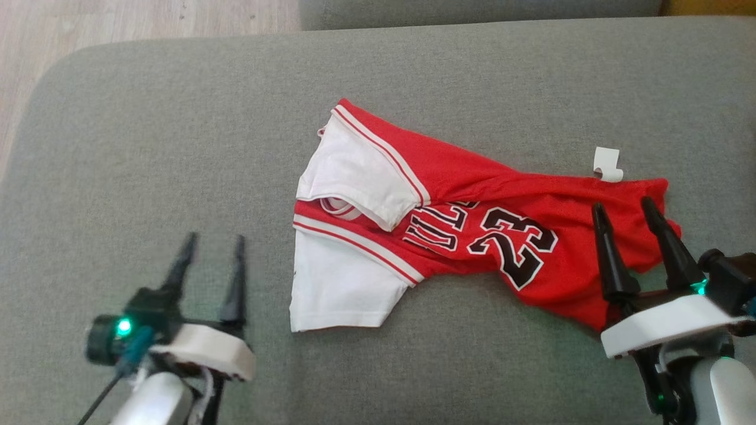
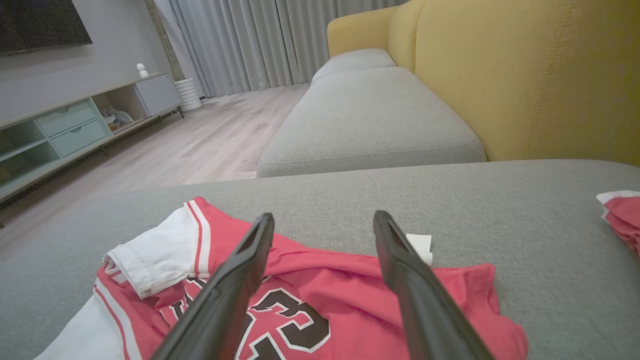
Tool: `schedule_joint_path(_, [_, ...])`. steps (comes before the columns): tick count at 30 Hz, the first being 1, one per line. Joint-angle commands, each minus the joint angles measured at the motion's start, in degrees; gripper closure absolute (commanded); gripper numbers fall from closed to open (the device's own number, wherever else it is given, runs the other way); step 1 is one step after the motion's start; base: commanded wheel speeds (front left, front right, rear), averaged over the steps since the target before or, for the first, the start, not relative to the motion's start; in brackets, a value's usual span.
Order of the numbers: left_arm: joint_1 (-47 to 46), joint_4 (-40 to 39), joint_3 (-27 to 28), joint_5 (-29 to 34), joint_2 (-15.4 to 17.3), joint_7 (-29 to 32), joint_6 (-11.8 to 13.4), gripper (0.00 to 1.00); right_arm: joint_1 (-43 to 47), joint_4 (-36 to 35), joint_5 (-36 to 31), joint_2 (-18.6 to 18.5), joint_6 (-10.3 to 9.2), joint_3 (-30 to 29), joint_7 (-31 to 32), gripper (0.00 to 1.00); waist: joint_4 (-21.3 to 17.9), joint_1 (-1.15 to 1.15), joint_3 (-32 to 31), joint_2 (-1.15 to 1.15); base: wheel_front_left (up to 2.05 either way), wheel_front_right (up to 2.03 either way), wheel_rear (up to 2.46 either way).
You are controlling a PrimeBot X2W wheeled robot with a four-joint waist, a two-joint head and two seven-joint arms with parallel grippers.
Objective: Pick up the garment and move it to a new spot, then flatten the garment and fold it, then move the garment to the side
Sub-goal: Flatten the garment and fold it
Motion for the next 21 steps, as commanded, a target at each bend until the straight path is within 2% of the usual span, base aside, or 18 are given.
schedule_joint_path(1, [-3.8, -1.5, 1.0, 0.1, 1.4, 1.5, -0.8, 0.00, -0.7, -2.5, 0.2, 0.0, -0.05, 0.9, 0.2, 0.00, 0.0, 0.00, 0.3, 0.00, 0.00, 0.00, 0.00])
schedule_joint_path(9, [-15.8, 3.6, -5.9, 1.2, -1.0, 14.2, -6.8, 0.00, -2.2, -2.8, 1.0, -0.2, -0.05, 1.3, 0.5, 0.00, -0.6, 0.00, 3.0, 0.00, 0.00, 0.00, 0.00])
schedule_joint_path(16, [-22.6, 12.4, -8.2, 1.0, -2.6, 19.0, -10.5, 0.00, -3.0, -2.0, 1.7, -0.2, -0.05, 1.6, 0.4, 0.00, -2.4, 0.00, 4.4, 0.00, 0.00, 0.00, 0.00])
schedule_joint_path(21, [-25.1, 14.9, -8.7, 1.9, -2.8, 18.7, -11.0, 0.00, -3.1, -1.7, 2.0, 0.0, -0.05, 1.3, 0.2, 0.00, -2.8, 0.00, 4.9, 0.00, 0.00, 0.00, 0.00])
